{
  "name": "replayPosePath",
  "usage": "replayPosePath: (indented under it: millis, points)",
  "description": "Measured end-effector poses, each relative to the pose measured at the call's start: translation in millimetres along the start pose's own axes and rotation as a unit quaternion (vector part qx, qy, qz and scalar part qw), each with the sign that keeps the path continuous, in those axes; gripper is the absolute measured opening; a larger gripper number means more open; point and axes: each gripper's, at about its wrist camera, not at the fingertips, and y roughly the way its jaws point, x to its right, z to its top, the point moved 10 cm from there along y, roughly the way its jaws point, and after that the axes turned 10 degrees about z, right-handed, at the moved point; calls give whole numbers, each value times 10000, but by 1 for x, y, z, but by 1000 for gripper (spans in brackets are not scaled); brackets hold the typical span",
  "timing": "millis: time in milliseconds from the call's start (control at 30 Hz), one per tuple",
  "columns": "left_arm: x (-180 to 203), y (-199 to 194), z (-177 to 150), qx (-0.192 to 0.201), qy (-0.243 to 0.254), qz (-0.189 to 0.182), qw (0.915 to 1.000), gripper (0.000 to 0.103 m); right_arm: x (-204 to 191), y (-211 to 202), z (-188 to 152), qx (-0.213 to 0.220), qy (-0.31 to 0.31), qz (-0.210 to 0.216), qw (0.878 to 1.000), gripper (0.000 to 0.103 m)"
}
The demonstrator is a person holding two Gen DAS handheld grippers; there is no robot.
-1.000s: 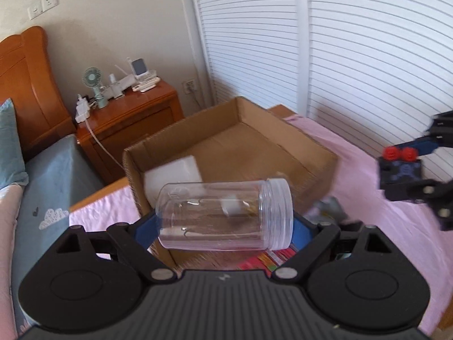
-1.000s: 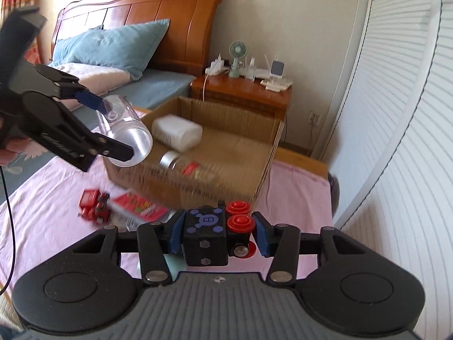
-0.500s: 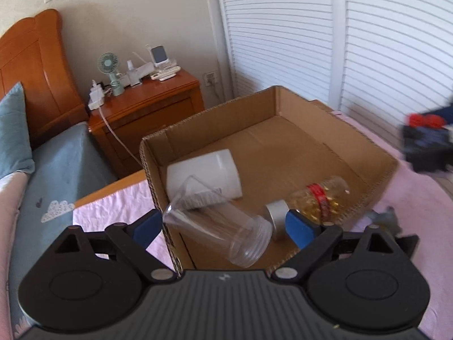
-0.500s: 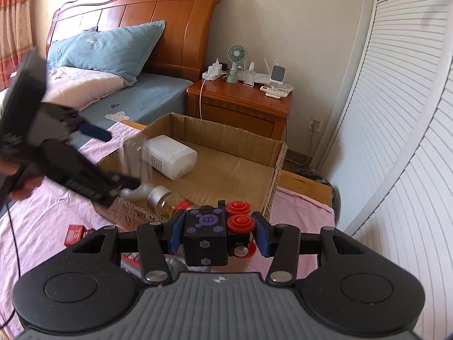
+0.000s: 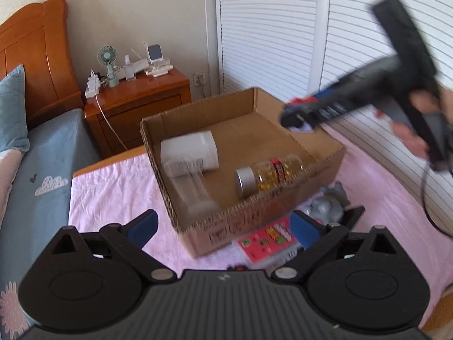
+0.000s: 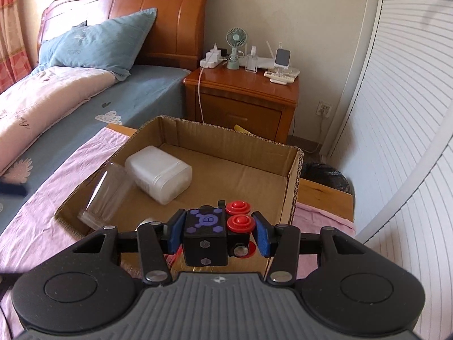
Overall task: Organize rigid objects
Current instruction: 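Place the clear jar in the box with the left tool while the right tool carries the train car there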
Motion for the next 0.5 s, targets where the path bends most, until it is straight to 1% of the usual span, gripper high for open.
replayPosePath:
  millis: [133, 267, 367, 400, 433, 467, 500]
  points:
    - [0, -13, -9, 75, 29, 65, 9999, 99, 7, 17, 14, -68, 84, -9, 9999, 55]
    - [-3, -19, -15, 76, -72, 6, 9999, 99, 13, 34, 32, -117, 174, -30, 9998, 55]
    - [-5, -20, -19, 90, -116, 37, 9999, 99, 19, 45, 44, -134, 260, -66, 9996, 55]
    - [-6, -20, -21, 83, -128, 42, 9999, 99, 21, 49, 46, -155, 284, -66, 9995, 58]
    - [-7, -19, -22, 69, -145, 45, 9999, 99, 25, 51, 48, -148, 325, -161, 9992, 69]
    - [-7, -18, -23, 52, -167, 51, 9998, 99, 29, 53, 48, -159, 370, -267, 9988, 78]
    - [-8, -18, -25, 39, -185, 54, 9998, 99, 32, 54, 48, -142, 421, -296, 9986, 92]
